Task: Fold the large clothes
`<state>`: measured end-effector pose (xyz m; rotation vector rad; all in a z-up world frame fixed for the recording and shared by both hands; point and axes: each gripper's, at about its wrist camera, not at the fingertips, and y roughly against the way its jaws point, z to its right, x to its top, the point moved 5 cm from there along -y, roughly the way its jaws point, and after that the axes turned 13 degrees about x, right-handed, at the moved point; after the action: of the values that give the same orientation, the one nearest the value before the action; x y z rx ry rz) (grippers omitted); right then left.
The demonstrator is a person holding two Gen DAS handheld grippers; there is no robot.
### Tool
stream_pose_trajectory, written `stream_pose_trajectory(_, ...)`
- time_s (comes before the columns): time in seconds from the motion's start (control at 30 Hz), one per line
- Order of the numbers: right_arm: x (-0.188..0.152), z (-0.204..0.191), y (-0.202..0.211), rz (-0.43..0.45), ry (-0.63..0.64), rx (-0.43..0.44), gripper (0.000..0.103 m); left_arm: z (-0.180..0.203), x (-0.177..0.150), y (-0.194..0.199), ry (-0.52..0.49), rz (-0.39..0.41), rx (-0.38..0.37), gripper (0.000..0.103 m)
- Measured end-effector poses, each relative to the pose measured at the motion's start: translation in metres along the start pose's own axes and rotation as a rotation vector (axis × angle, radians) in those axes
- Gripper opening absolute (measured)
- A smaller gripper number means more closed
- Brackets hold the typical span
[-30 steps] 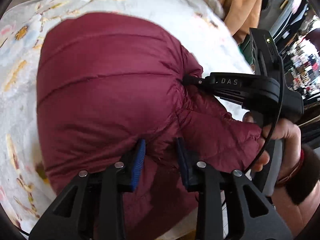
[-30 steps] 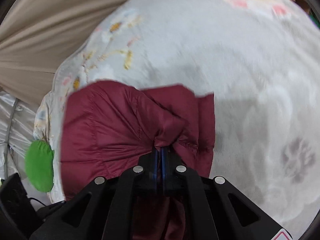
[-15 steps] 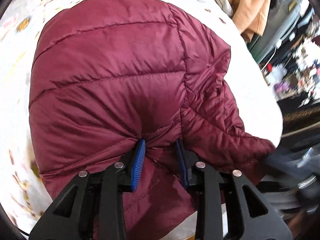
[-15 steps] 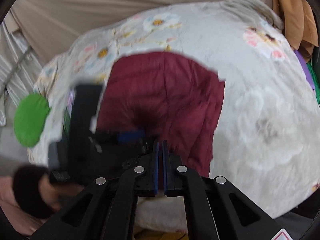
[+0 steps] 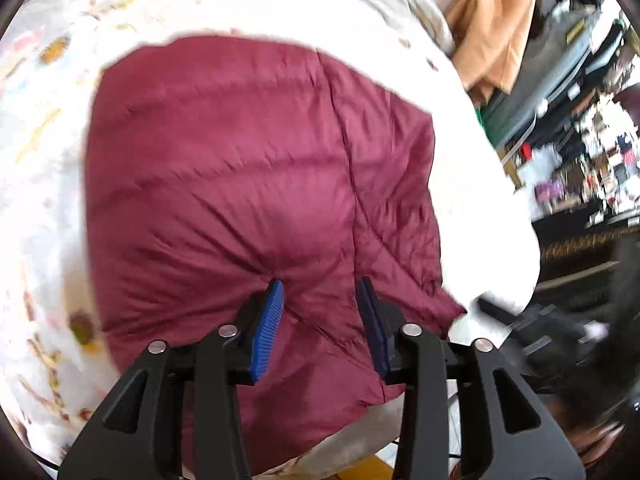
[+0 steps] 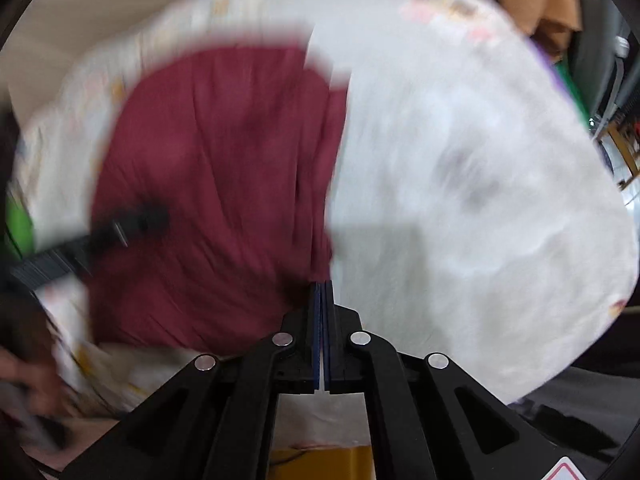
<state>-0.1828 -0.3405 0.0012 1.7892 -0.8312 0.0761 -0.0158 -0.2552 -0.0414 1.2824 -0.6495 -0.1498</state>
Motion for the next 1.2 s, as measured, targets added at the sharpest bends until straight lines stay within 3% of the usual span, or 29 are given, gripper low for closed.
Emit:
stream_pose_trajectory(0.07, 0.032, -0.02, 0.018, 0.076, 0.054, 0.031, 0.007, -0.009, 0.007, 0.011, 0.009, 0.045, 0.052, 0.044)
stream_pose_trajectory(0.17, 0.077, -0.052, 0.006, 0.122, 0.139, 0.088, 0.006, -0.022, 0.016, 0.015, 0.049, 0.058, 0.125, 0.051)
stream_pose_trajectory(0.27, 0.105, -0.048, -0.043, 0.083, 0.152, 0.091, 0.001, -0.029, 0.022, 0.01, 0.076, 0.056, 0.181, 0.053)
stream_pose_trajectory(0.37, 0.118, -0.018, -0.096, 0.027, 0.069, 0.06, 0.0, -0.032, 0.025, 0.001, 0.078, 0.05, 0.226, 0.053)
stream_pose_trajectory(0.47, 0.106, 0.013, -0.143, -0.049, -0.032, 0.073, 0.0, -0.034, 0.025, -0.008, 0.06, 0.048, 0.251, 0.054)
stream_pose_trajectory(0.7, 0.095, 0.027, -0.17, -0.072, -0.064, 0.074, 0.0, -0.02, 0.026, -0.023, 0.0, 0.052, 0.313, 0.062)
stream_pose_trajectory(0.83, 0.106, 0.011, -0.12, 0.012, -0.031, 0.061, 0.0, -0.02, 0.025, -0.017, 0.003, 0.04, 0.334, 0.063)
stream_pose_trajectory(0.93, 0.088, -0.016, -0.057, 0.067, 0.08, 0.071, 0.0, -0.024, 0.021, -0.004, 0.014, 0.038, 0.335, 0.063)
stream_pose_trajectory(1.07, 0.03, -0.035, -0.032, -0.011, 0.105, 0.105, 0.001, -0.027, 0.011, 0.013, 0.017, 0.047, 0.358, 0.063)
stream_pose_trajectory(1.2, -0.024, -0.023, -0.054, -0.111, 0.068, 0.049, 0.0, -0.029, -0.003, 0.021, 0.007, 0.033, 0.36, 0.063)
